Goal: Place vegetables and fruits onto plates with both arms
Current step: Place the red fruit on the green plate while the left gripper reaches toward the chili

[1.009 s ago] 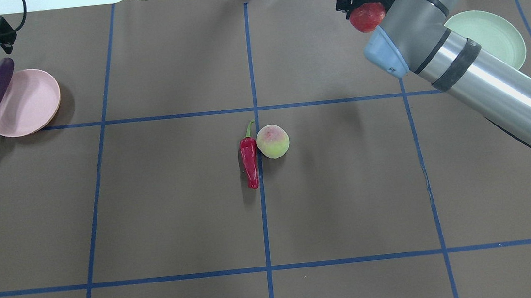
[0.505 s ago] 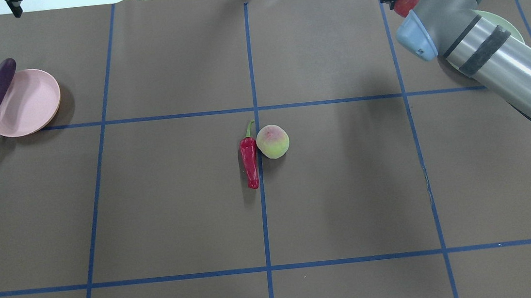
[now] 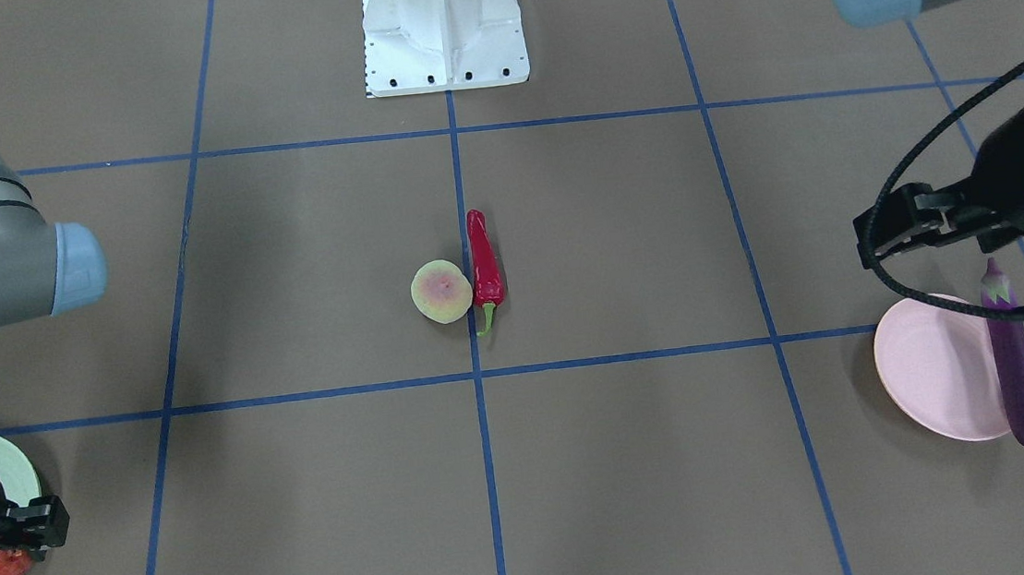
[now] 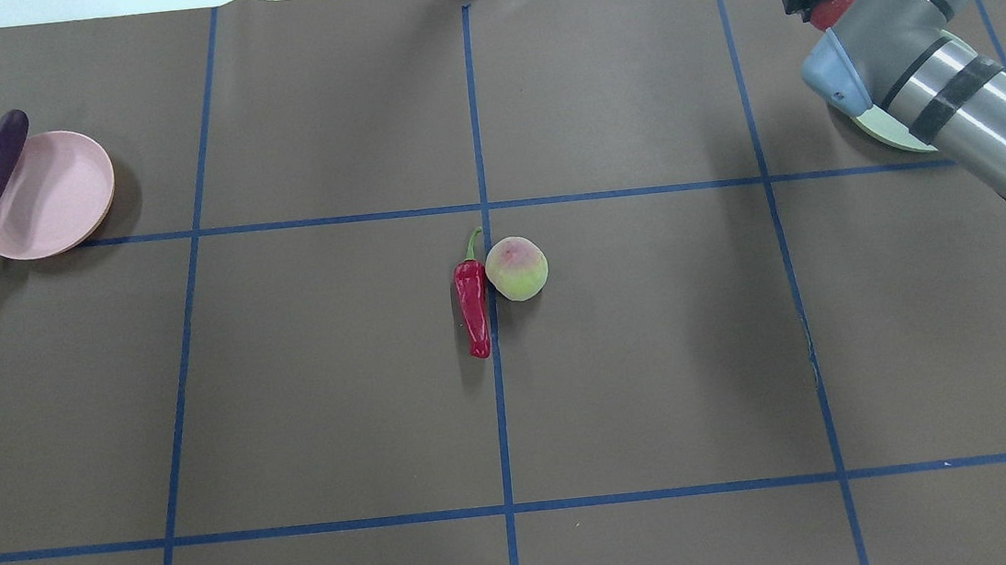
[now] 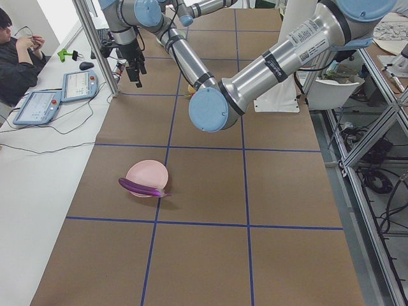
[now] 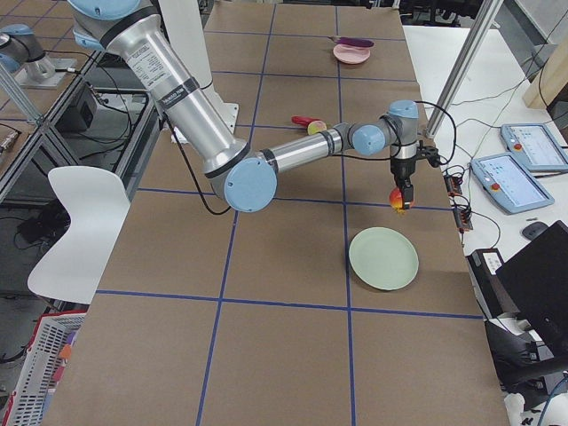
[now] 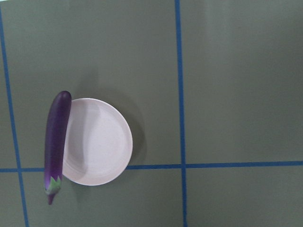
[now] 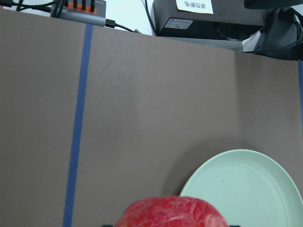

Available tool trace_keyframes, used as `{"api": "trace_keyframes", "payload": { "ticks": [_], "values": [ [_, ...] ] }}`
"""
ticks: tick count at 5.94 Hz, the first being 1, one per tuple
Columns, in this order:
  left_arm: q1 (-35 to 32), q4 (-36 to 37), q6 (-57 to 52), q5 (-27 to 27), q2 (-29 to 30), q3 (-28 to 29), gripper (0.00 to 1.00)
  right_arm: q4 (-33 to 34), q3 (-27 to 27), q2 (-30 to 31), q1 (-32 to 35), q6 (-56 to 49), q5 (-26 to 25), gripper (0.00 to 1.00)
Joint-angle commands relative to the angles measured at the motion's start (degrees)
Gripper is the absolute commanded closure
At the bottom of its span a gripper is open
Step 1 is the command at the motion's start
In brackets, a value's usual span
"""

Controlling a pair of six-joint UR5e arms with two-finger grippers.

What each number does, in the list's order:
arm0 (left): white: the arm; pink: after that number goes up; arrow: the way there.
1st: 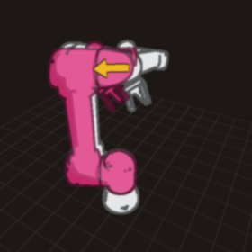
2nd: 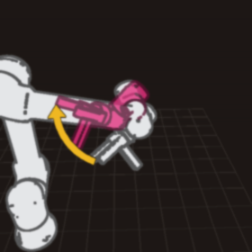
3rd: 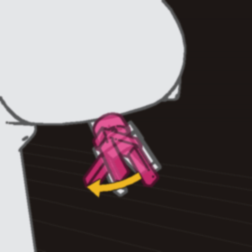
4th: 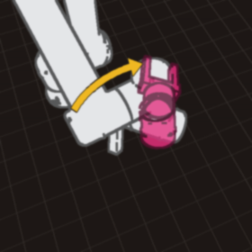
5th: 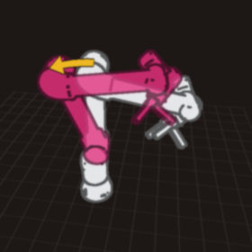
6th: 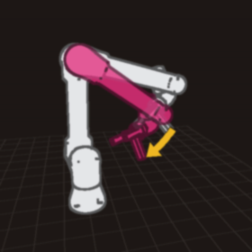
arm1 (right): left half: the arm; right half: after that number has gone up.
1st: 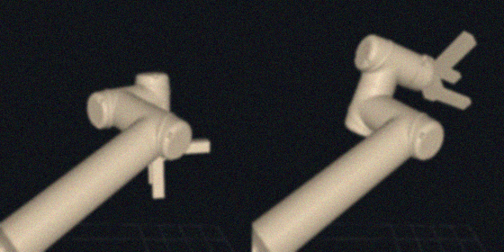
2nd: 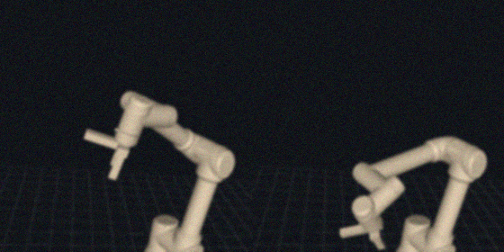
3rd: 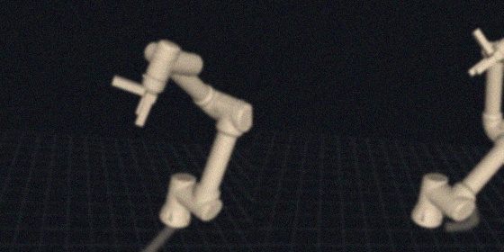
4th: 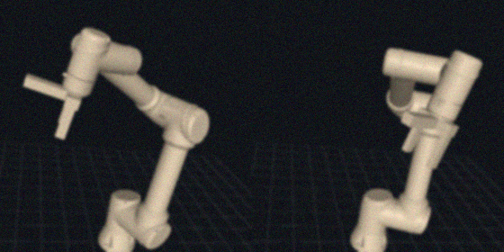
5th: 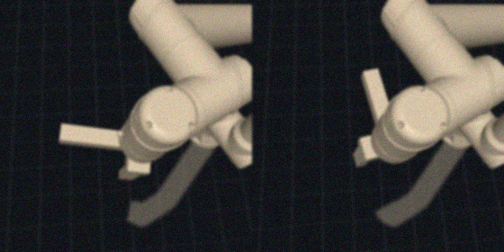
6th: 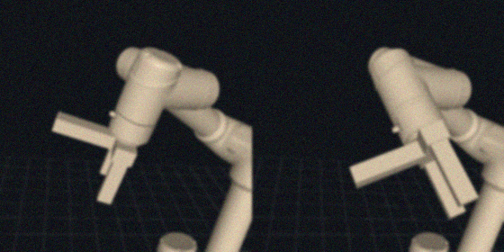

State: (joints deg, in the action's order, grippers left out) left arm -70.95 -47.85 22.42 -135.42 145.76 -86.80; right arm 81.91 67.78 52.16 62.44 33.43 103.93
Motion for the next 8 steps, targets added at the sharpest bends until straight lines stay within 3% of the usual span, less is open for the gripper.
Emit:
{"api": "trace_keyframes", "payload": {
  "ticks": [1, 3, 6, 7, 8],
  "values": [
    [5.5, 0.1, 12.7, -2.8, 3.8, -2.0, 0.00, -3.4, -4.7, 0.4, 0.1, -2.3, -3.9, 1.00],
    [11.0, -5.0, 24.1, -2.7, 5.6, -2.0, 0.00, -3.4, -4.9, 2.8, 0.1, -5.0, -6.8, 1.00],
    [15.2, -8.1, 28.5, -0.8, 5.2, -1.8, 0.00, -3.3, -4.9, 5.5, -0.3, -8.1, -7.2, 1.00],
    [16.4, -8.1, 29.1, 0.8, 5.2, -1.8, 0.00, -3.3, -4.9, 5.8, -0.2, -8.1, -3.6, 0.34],
    [17.7, -8.4, 29.7, 2.1, 5.2, -1.8, 0.00, -3.4, -4.7, 5.8, -0.2, -8.0, -1.5, 0.02]
  ]
}}
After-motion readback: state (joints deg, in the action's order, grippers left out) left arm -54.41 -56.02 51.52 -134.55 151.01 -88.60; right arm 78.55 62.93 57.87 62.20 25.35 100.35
